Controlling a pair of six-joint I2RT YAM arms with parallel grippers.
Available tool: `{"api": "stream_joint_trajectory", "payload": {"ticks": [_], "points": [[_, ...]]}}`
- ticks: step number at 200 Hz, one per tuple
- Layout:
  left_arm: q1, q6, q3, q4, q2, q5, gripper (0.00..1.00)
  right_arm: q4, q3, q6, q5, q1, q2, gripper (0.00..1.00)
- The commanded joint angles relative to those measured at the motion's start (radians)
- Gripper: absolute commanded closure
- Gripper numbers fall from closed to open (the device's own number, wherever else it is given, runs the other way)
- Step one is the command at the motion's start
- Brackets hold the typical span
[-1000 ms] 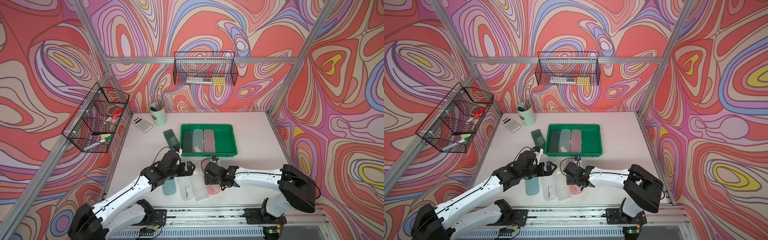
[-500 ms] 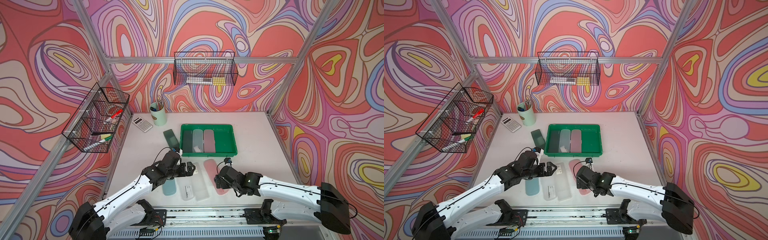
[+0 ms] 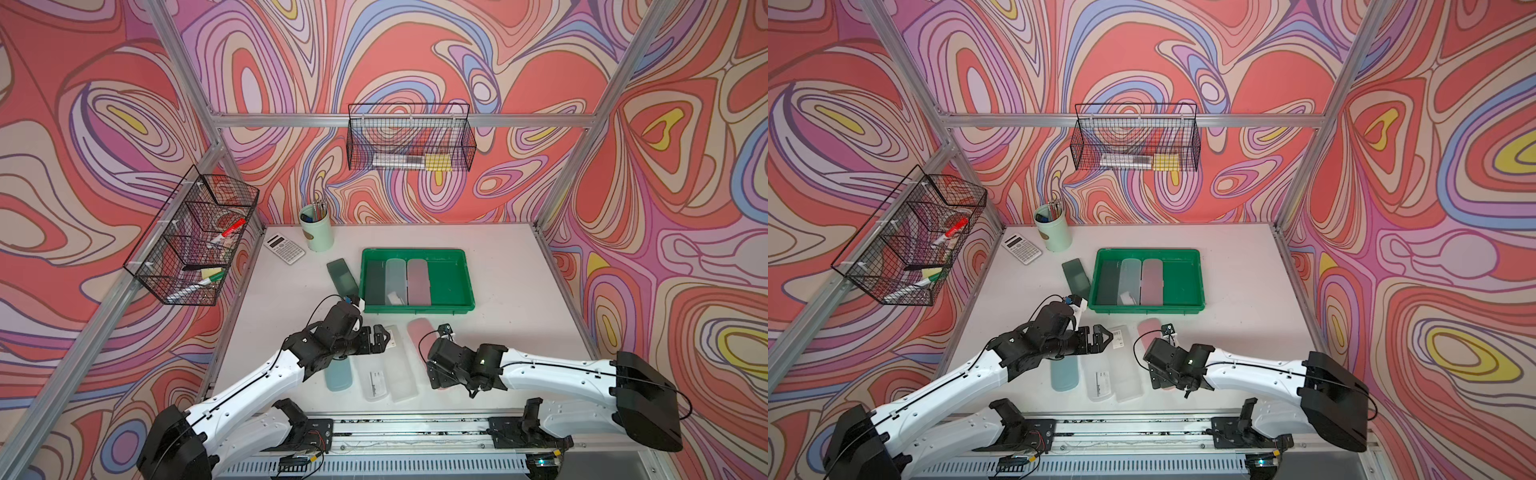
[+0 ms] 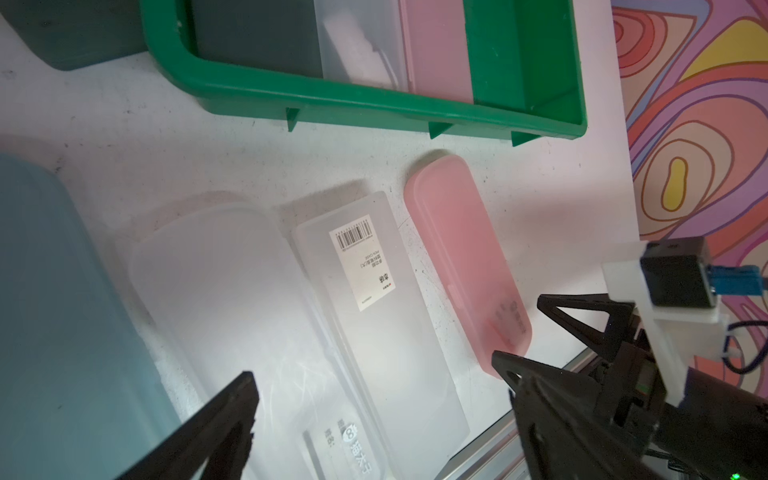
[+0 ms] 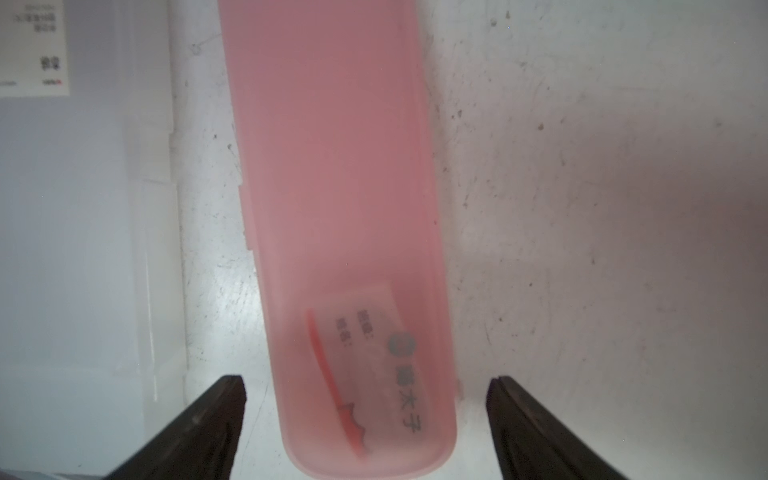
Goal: Put the pencil case into the storage box
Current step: Pick up the pencil case from the center of the board.
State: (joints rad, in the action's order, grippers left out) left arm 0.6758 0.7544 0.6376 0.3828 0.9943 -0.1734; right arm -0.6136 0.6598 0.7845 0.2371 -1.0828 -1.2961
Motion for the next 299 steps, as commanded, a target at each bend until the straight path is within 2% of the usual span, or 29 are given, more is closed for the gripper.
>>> {"api": "stream_joint_trajectory", "payload": {"ticks": [1, 52, 103, 141, 216, 261, 299], "points": [[0.005, -0.03, 0.012, 0.071, -0.058, 0.049, 0.01, 0.01, 0.026, 0.018, 0.009, -0.014, -0.034, 0.07], [0.004, -0.041, -0.001, 0.137, -0.162, 0.133, 0.01, -0.021, 0.059, 0.05, 0.043, -0.04, -0.12, 0.07], [0.004, -0.042, 0.016, 0.163, -0.154, 0.128, 0.01, 0.072, 0.014, 0.078, 0.023, -0.052, -0.175, 0.1], [0.004, -0.048, 0.027, 0.154, -0.144, 0.127, 0.01, 0.082, -0.016, 0.124, 0.058, -0.069, -0.201, 0.16], [0.004, -0.055, 0.077, 0.214, -0.166, 0.158, 0.01, -0.019, 0.005, 0.169, 0.169, -0.125, -0.126, 0.36], [0.004, -0.053, 0.093, 0.255, -0.187, 0.174, 0.01, -0.098, 0.043, 0.19, 0.224, -0.178, -0.094, 0.43], [0.005, -0.039, 0.093, 0.267, -0.215, 0.19, 0.01, -0.157, 0.068, 0.224, 0.247, -0.24, -0.063, 0.44]]}}
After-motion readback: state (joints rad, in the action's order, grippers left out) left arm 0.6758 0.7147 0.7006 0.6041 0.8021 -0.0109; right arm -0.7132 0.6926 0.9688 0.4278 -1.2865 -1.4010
